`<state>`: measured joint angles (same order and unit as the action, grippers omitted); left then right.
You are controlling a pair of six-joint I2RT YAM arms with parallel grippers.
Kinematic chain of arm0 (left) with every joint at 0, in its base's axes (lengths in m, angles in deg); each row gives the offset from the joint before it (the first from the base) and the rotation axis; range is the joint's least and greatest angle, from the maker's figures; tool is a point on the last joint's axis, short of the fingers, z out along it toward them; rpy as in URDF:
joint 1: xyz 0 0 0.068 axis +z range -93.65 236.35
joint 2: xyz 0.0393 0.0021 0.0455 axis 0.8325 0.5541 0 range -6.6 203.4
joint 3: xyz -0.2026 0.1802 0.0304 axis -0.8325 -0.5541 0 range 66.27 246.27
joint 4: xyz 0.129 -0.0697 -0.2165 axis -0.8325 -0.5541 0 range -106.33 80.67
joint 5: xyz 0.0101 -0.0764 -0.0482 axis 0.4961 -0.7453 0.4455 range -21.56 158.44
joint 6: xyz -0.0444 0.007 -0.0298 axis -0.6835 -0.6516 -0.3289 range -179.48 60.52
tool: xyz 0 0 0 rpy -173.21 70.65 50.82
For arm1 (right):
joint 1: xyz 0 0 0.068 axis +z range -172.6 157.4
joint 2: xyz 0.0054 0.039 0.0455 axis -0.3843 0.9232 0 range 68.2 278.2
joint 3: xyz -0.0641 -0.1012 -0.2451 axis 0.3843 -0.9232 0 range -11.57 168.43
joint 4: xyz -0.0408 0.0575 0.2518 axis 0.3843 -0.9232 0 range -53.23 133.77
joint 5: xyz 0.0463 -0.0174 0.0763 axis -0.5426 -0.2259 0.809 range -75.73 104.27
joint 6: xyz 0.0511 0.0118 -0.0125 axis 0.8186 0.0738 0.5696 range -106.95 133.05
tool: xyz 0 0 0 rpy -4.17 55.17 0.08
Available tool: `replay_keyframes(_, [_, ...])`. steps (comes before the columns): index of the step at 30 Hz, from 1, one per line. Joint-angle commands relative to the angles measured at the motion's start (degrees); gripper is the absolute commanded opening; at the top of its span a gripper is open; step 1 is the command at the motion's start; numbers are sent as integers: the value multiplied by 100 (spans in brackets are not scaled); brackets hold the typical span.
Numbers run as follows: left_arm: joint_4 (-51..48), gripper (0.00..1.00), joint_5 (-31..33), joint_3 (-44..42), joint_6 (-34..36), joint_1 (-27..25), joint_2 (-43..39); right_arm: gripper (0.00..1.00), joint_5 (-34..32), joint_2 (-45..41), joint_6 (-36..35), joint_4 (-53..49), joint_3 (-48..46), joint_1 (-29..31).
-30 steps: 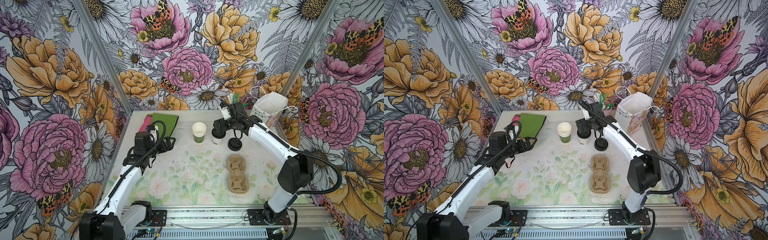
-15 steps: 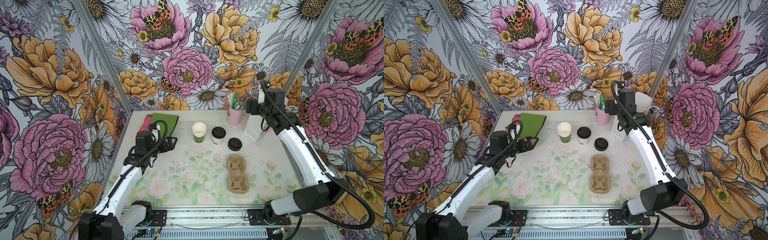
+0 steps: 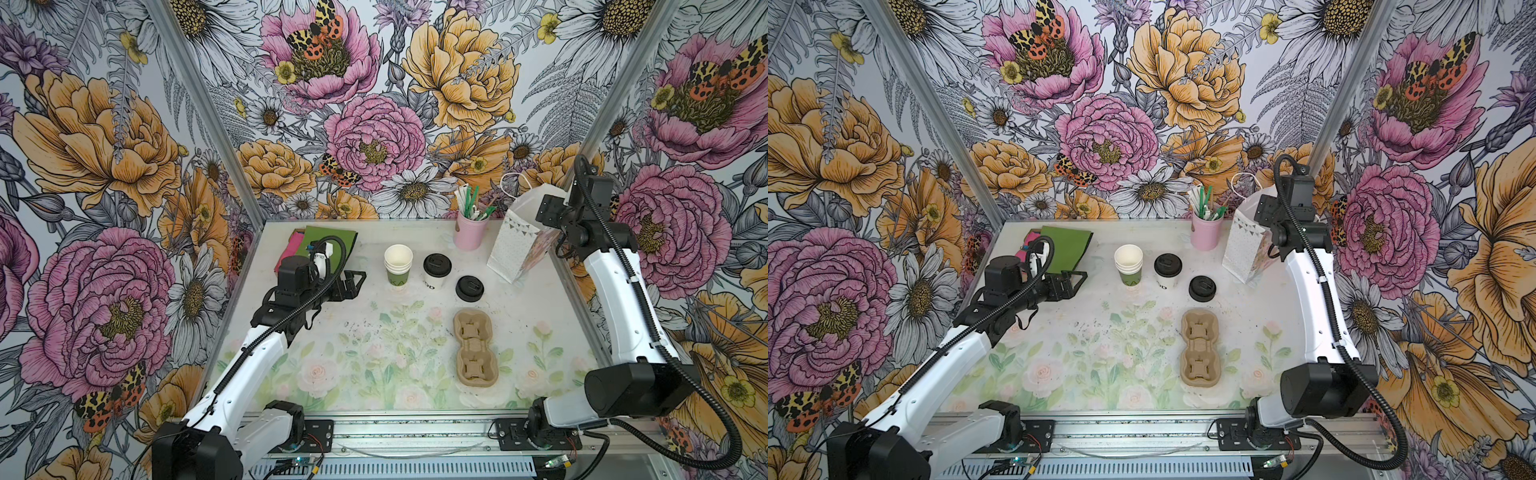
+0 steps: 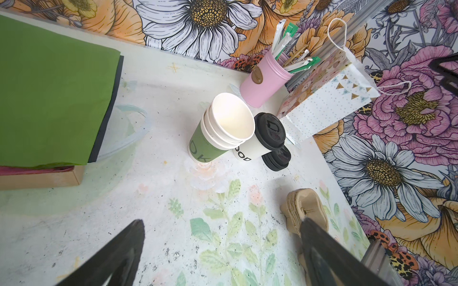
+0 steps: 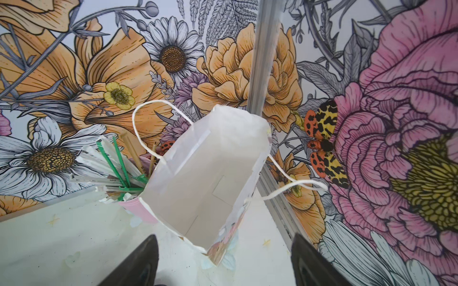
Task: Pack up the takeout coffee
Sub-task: 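Grasp the white paper bag's top edge with the right gripper and lift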
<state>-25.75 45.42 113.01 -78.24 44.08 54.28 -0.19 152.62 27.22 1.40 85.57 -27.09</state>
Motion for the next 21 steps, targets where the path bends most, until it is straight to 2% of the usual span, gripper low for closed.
replay_keyframes(1, [131, 99, -88, 143, 154, -38, 62, 83, 241, -44, 425, -125, 41, -215])
replay_keyframes(8, [139, 99, -64, 135, 163, -55, 67, 75, 515, 324, 1017, -92, 97, -493])
replay_keyframes(17, [131, 99, -53, 105, 189, -54, 52, 67, 570, 811, 1380, 33, 105, -599])
replay_keyframes(21, [131, 99, -43, 81, 194, -46, 38, 60, 612, 993, 1488, 172, 86, -677])
